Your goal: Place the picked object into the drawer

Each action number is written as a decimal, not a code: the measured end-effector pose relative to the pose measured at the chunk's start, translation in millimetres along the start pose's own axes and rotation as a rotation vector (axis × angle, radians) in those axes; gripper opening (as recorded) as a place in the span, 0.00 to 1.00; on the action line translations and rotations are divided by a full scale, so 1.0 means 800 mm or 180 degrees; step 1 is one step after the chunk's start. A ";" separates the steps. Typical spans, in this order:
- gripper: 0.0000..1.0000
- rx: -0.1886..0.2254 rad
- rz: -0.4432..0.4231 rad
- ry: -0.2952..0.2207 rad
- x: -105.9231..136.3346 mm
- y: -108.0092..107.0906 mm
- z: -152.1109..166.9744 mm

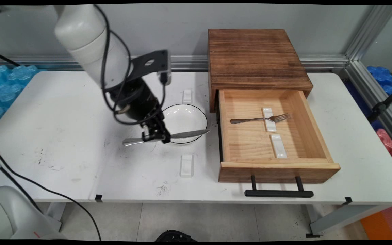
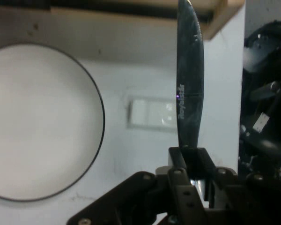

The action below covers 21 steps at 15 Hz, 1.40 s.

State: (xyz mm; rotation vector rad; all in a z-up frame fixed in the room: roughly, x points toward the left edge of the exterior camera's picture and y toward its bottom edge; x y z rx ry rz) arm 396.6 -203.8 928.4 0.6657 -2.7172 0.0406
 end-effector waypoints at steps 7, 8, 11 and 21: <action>0.00 0.0117 -0.0011 0.0124 0.110 -0.013 0.003; 0.00 0.0134 -0.0006 0.0129 0.125 -0.014 0.008; 0.00 0.0185 0.0003 0.0146 0.166 -0.020 0.029; 0.00 0.0345 -0.0045 0.0159 0.287 -0.028 0.119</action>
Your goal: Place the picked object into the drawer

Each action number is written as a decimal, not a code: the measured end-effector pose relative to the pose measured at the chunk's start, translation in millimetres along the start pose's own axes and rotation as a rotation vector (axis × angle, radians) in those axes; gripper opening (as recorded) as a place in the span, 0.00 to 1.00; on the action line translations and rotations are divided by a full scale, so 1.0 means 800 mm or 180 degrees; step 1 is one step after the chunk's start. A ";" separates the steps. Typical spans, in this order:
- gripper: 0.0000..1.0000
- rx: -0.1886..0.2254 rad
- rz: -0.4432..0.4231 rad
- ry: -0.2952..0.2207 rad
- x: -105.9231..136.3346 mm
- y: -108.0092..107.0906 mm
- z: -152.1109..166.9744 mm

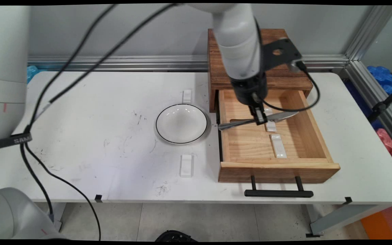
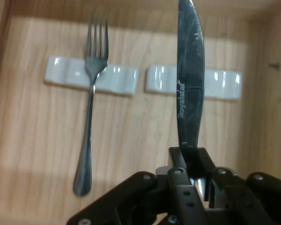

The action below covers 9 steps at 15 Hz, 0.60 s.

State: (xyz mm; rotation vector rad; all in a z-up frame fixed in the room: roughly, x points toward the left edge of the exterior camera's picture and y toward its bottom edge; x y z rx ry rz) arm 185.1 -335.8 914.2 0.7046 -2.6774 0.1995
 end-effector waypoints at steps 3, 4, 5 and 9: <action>0.00 0.0019 0.0023 -0.0033 0.021 0.004 0.026; 0.00 0.0023 0.0030 -0.0052 0.029 0.007 0.038; 0.00 0.0024 0.0036 -0.0065 0.035 0.009 0.046; 0.00 0.0023 0.0053 -0.0111 0.051 0.016 0.071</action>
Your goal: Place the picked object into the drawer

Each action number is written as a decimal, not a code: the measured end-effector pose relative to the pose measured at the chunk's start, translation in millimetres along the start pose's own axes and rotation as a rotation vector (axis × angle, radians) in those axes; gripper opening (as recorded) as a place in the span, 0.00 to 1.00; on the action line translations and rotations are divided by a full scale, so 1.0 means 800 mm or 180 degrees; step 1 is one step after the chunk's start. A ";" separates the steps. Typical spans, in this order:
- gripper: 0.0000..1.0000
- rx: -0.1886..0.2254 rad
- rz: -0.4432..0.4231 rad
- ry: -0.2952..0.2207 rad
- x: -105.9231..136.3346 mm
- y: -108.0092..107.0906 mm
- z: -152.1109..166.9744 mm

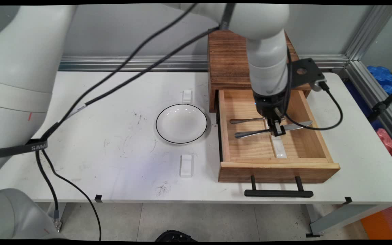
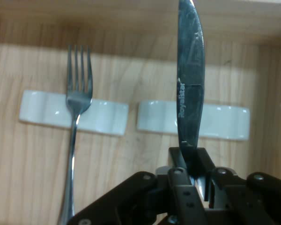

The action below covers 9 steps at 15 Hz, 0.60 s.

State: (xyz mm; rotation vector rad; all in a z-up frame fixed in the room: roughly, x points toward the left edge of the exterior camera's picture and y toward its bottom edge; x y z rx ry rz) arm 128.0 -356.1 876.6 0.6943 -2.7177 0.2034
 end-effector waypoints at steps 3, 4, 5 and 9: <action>0.00 0.0001 0.0000 -0.0059 0.008 0.005 0.020; 0.00 0.0003 -0.0001 -0.0079 0.009 0.005 0.025; 0.00 0.0005 -0.0002 -0.0095 0.010 0.006 0.029; 0.00 0.0008 -0.0003 -0.0160 0.010 0.007 0.044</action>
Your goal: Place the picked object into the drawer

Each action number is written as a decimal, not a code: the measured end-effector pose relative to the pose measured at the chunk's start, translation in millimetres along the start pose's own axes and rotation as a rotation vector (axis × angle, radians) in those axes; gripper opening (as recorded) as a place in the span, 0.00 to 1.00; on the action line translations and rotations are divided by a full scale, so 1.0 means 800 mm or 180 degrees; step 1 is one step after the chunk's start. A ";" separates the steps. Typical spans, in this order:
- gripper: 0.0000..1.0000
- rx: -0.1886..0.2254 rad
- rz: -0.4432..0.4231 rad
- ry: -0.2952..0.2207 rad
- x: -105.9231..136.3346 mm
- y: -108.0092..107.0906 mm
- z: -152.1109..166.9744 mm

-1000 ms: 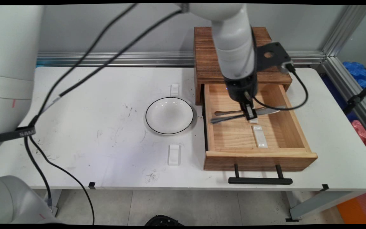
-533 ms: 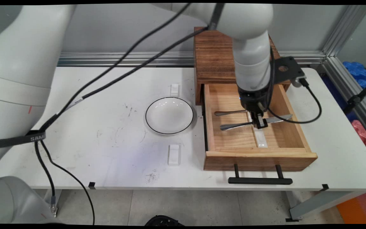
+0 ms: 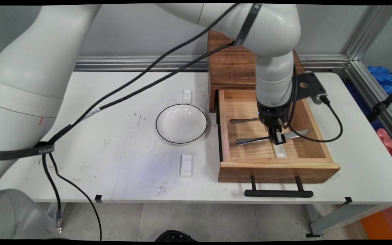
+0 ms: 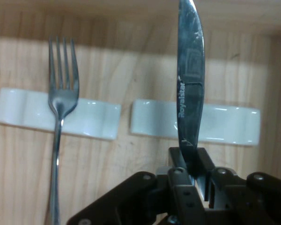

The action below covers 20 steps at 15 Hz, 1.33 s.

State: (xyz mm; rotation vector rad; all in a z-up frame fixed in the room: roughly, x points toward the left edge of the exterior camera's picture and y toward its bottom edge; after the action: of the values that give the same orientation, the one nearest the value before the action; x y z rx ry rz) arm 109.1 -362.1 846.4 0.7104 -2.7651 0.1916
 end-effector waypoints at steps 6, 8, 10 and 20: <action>0.00 -0.0001 0.0009 -0.0083 -0.001 0.001 0.018; 0.00 -0.0002 0.0018 -0.0103 -0.001 0.002 0.023; 0.00 -0.0002 0.0024 -0.0118 -0.001 0.002 0.028; 1.00 -0.0024 0.0087 -0.0107 0.004 0.003 0.041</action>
State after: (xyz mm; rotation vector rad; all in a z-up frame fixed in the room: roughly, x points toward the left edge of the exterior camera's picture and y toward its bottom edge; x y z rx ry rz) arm 97.3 -367.9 815.9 0.6803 -2.8070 0.1762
